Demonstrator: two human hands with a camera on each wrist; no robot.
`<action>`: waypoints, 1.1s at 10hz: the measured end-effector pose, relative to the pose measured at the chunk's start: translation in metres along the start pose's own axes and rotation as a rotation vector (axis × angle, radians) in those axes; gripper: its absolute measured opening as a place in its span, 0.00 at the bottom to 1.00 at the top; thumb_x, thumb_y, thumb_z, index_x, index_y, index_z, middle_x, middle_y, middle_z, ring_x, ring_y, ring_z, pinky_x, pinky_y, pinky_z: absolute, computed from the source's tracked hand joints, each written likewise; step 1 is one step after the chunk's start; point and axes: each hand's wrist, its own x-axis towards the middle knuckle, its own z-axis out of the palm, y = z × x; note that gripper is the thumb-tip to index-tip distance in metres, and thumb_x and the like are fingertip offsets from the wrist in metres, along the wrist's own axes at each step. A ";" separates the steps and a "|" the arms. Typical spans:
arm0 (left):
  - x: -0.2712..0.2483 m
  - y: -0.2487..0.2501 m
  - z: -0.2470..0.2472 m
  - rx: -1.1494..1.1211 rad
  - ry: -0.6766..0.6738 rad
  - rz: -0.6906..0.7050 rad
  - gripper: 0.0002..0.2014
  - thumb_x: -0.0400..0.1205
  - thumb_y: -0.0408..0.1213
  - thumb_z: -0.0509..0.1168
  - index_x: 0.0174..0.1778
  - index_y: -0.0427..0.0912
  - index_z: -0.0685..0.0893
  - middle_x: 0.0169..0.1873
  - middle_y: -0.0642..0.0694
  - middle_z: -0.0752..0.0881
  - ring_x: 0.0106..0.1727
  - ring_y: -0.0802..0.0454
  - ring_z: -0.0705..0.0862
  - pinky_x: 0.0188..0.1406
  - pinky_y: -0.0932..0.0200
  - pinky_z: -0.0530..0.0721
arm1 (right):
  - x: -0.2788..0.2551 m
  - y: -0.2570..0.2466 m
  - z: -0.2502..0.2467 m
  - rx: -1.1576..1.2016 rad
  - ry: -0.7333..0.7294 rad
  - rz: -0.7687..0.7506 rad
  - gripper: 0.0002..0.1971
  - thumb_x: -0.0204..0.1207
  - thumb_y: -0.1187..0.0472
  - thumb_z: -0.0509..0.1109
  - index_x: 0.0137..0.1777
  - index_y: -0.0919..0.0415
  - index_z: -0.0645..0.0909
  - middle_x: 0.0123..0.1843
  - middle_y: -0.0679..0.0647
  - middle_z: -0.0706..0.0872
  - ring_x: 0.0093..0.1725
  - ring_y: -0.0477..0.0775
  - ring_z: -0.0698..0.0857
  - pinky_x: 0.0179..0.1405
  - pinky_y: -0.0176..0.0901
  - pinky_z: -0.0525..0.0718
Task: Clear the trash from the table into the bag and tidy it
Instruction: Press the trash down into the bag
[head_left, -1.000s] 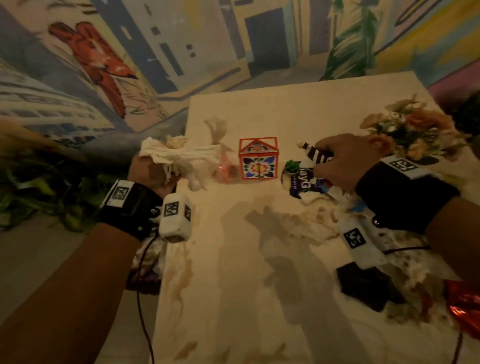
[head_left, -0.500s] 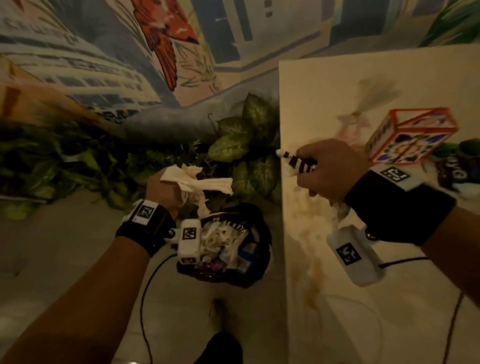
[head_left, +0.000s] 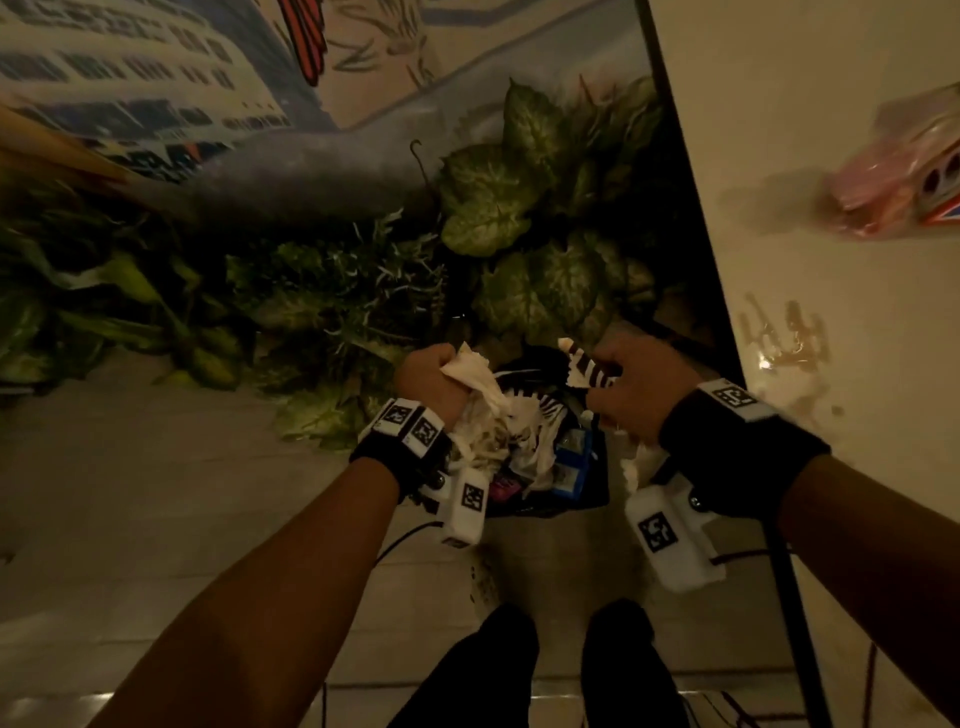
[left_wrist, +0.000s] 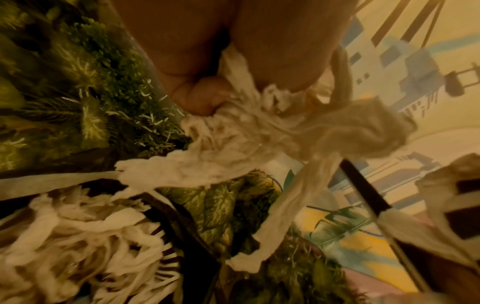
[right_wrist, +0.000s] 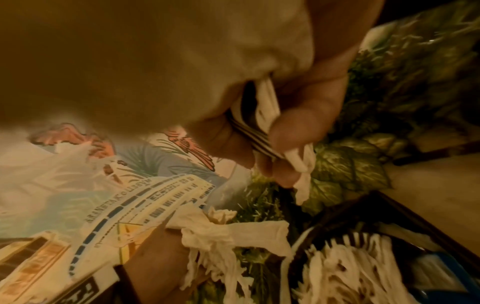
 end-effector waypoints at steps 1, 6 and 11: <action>0.010 -0.017 0.018 0.078 0.039 -0.041 0.17 0.79 0.30 0.62 0.26 0.42 0.66 0.24 0.48 0.67 0.26 0.58 0.63 0.29 0.66 0.68 | 0.016 0.013 0.027 0.033 -0.019 0.070 0.04 0.72 0.62 0.72 0.44 0.56 0.81 0.35 0.48 0.80 0.43 0.56 0.84 0.40 0.47 0.84; 0.069 -0.124 0.138 0.272 -0.164 -0.327 0.20 0.84 0.38 0.58 0.73 0.40 0.72 0.71 0.39 0.74 0.71 0.39 0.73 0.72 0.49 0.71 | 0.127 0.098 0.161 0.094 -0.177 0.220 0.15 0.80 0.58 0.64 0.64 0.64 0.79 0.63 0.60 0.82 0.61 0.62 0.81 0.52 0.37 0.74; 0.100 -0.165 0.195 0.378 -0.324 -0.373 0.31 0.78 0.40 0.68 0.74 0.32 0.67 0.73 0.33 0.69 0.72 0.36 0.72 0.70 0.48 0.72 | 0.198 0.150 0.252 -0.068 -0.258 0.291 0.19 0.81 0.49 0.59 0.63 0.61 0.81 0.64 0.61 0.81 0.63 0.64 0.80 0.65 0.51 0.78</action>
